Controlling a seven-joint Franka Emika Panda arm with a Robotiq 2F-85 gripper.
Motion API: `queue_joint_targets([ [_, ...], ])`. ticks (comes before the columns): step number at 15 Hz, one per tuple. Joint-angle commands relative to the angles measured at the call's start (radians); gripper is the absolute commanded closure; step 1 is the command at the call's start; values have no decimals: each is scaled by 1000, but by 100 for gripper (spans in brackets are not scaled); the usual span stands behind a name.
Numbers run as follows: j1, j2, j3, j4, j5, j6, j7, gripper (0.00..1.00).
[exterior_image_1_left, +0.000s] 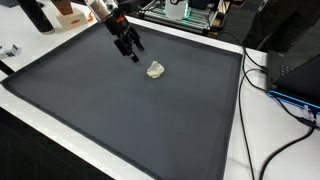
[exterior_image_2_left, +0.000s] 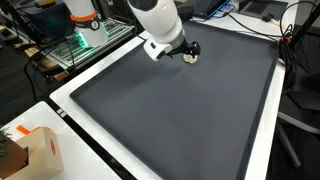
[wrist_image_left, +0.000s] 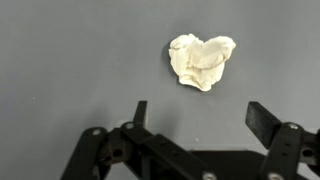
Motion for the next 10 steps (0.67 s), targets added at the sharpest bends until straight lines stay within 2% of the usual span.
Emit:
queue_joint_targets([
  [1, -7, 9, -18, -26, 116, -28, 32, 0],
  [5, -10, 29, -34, -38, 196, -43, 15, 0],
  [10, -9, 62, -53, -31, 227, -86, 18, 0],
])
